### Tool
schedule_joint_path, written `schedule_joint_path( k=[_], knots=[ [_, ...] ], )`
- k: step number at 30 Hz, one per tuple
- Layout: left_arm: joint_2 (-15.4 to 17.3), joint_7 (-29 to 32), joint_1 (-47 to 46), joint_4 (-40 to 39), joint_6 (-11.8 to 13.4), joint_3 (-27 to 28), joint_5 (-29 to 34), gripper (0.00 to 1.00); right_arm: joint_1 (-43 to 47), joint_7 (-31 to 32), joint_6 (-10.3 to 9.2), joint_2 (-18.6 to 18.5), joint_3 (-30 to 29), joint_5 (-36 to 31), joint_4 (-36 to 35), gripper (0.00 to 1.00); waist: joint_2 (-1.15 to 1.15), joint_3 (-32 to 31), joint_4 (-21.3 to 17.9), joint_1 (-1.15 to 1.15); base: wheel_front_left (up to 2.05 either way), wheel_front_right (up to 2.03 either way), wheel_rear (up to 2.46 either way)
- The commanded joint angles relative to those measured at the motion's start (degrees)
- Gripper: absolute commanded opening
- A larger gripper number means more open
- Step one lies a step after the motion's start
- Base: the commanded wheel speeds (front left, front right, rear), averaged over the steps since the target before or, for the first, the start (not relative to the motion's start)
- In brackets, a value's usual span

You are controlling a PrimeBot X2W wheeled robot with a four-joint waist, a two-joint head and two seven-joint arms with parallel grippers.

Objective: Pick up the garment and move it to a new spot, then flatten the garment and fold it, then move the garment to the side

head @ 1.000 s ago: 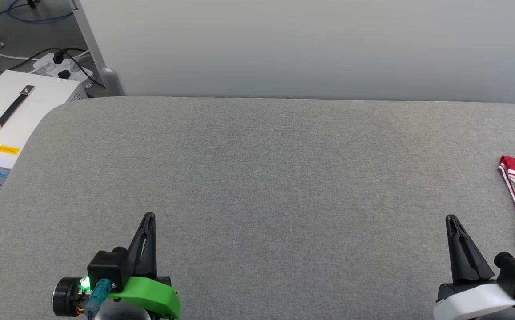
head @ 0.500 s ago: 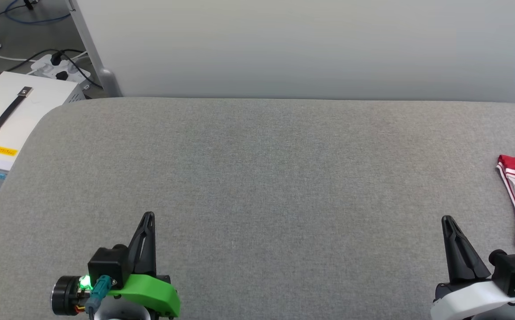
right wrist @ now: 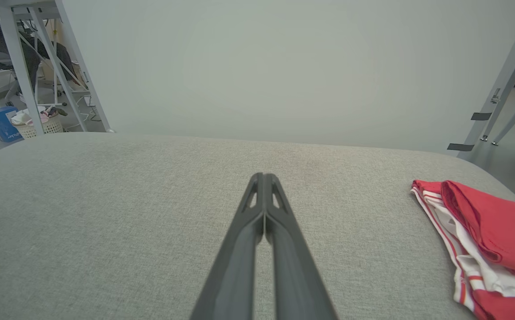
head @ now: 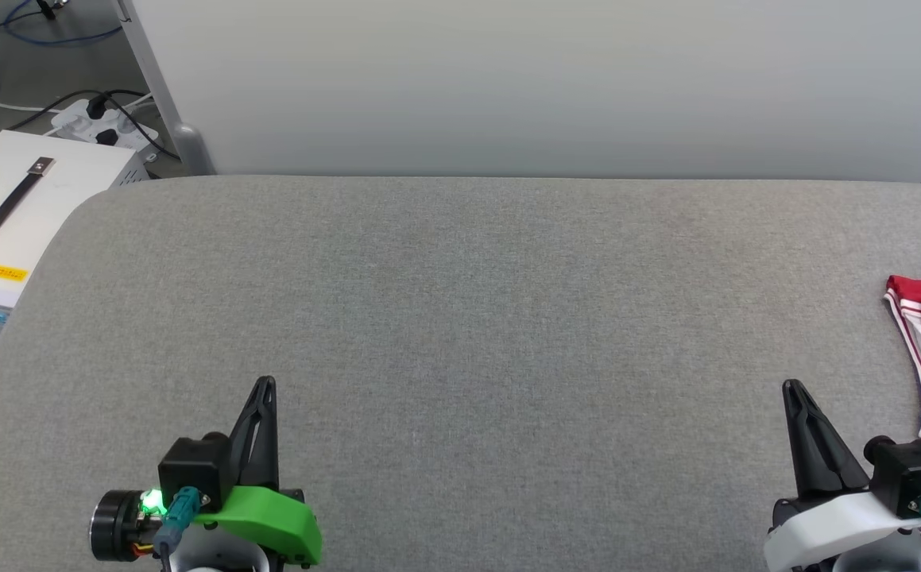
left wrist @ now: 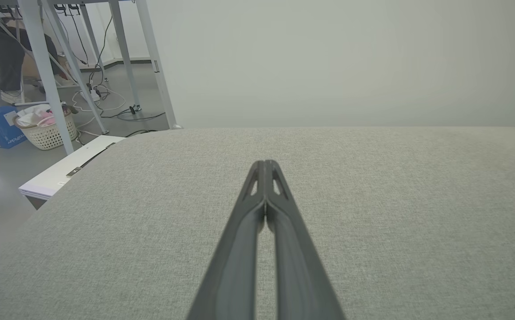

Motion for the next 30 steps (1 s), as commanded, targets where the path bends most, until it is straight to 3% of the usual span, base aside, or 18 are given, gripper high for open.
schedule_joint_path(
  k=[1,30],
  knots=[
    [-0.3,0.3,-0.5,-0.4,0.4,0.3,0.7,0.00,-1.0,0.5,-0.02,0.3,0.2,-0.7,-0.1,0.00,0.00,0.0,0.0,0.00,0.00,0.00,0.00],
    [-0.5,3.9,-0.8,-2.2,1.2,0.6,2.0,0.00,-2.5,4.1,-0.03,1.0,0.7,-3.0,-0.2,0.00,0.00,-0.1,-0.7,0.00,0.00,0.00,0.00]
  ],
)
